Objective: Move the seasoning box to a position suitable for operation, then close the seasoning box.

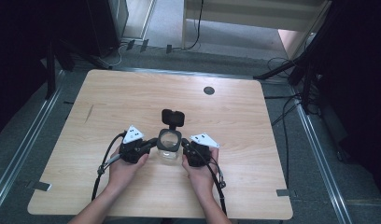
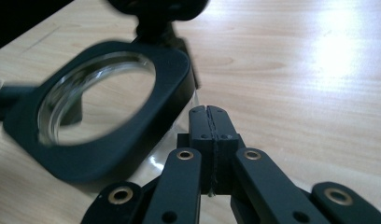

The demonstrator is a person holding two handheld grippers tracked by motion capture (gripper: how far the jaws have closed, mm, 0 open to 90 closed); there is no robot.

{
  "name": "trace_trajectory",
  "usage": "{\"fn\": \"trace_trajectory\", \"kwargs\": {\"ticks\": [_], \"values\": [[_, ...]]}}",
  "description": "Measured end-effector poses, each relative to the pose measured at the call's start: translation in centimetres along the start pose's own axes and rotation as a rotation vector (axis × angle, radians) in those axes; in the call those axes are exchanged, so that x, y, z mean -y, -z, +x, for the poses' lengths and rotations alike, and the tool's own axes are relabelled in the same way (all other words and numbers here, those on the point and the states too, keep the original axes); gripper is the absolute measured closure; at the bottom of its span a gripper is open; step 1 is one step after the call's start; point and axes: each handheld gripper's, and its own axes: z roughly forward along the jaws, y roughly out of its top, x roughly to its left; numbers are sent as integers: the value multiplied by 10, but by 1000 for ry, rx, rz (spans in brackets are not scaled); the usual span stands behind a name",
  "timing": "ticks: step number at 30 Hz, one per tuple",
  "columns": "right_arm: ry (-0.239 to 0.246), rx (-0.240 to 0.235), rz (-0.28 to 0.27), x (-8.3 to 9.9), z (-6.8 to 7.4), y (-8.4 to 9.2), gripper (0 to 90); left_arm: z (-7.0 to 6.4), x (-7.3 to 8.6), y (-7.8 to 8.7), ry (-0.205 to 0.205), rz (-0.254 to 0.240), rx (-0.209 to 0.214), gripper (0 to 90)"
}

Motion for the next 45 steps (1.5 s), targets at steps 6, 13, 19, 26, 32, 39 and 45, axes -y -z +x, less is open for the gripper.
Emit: {"fn": "trace_trajectory", "kwargs": {"ticks": [6,13,19,26,32,39,45], "values": [[20,-15,-13,-8,-8,-1,900,-6,9,10,22,-16,3,900],[57,-6,-61,-58,-12,7,900,-30,25,19,-42,-22,75,900],[57,-13,-107,-102,-4,8,900,-41,28,13,-56,-19,81,900],[51,-40,-103,-122,7,0,900,-42,27,0,-75,-22,114,897],[76,-71,-81,-121,14,-1,900,-38,26,-3,-50,-25,126,900],[114,-83,-59,-116,19,6,900,-40,26,-3,-55,-33,117,900],[147,-125,-33,-95,27,14,900,-37,26,-1,-43,-41,108,900]]}}
